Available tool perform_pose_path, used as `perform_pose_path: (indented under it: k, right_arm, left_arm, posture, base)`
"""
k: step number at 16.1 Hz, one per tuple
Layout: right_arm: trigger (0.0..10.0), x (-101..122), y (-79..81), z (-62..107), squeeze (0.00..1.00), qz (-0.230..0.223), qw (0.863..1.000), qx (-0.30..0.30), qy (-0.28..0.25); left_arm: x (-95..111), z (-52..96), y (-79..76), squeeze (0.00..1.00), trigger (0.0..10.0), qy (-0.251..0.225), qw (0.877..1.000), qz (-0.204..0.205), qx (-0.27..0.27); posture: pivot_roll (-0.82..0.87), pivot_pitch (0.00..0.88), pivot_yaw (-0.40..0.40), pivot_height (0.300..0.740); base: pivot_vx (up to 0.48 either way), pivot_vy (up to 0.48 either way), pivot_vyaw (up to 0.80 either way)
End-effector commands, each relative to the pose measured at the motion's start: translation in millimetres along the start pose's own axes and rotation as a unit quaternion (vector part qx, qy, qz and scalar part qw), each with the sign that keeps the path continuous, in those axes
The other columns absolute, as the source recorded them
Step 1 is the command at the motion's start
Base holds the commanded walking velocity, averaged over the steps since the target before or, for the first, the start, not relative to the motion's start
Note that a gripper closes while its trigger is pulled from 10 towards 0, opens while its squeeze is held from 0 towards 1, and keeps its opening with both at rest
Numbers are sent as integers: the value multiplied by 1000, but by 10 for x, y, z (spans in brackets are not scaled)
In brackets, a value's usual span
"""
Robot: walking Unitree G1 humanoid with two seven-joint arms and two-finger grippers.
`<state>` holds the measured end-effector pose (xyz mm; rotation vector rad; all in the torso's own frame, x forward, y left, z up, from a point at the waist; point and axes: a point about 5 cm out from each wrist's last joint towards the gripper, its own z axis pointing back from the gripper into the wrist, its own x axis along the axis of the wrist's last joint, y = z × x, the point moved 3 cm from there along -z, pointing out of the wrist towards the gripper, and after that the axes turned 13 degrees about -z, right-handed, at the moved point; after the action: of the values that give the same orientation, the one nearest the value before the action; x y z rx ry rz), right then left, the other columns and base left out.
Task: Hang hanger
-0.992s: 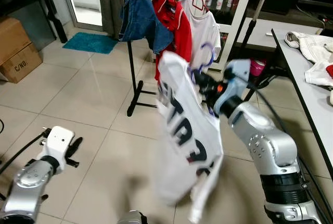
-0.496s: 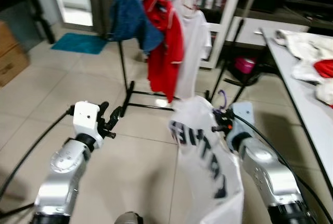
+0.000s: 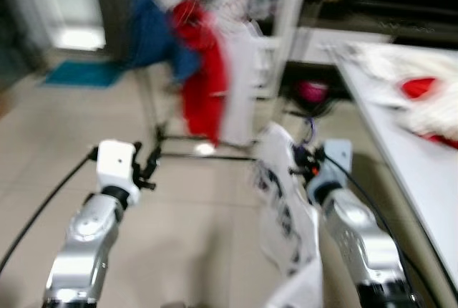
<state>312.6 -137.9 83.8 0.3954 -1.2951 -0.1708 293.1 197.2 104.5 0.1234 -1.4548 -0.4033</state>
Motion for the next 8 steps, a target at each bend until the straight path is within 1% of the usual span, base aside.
perform_pose_path:
  k: [1, 3, 4, 6, 8]
  right_arm:
    - [10000, 87, -49, 12, 0, 7, 1000, -1, -18]
    - [10000, 114, -60, 9, 0, 1, 1000, -2, -23]
    - [10000, 147, -32, -10, 0, -5, 1000, 2, -28]
    - [10000, 146, 28, -44, 0, 2, 999, 12, -29]
    - [10000, 176, 70, -38, 0, 3, 999, 26, -28]
  left_arm:
    - [77, -49, -88, 369, 10000, -7, 1000, -7, -9]
    - [112, -53, -123, 365, 10000, -8, 1000, -6, -12]
    - [155, -54, -138, 361, 10000, -13, 1000, -5, -17]
    - [134, -54, -118, 361, 10000, -9, 1000, -5, -18]
    - [148, -76, -113, 369, 10000, -9, 1000, -7, -22]
  posture:
    - [-4, 0, -16, 740]
    - [9, 0, -16, 740]
    - [20, 0, -15, 740]
    - [10, 0, -4, 740]
    - [7, 0, -9, 740]
  base:
    - [292, 0, 0]
    - [298, 0, 0]
    - [304, 0, 0]
    - [311, 0, 0]
    - [317, 0, 0]
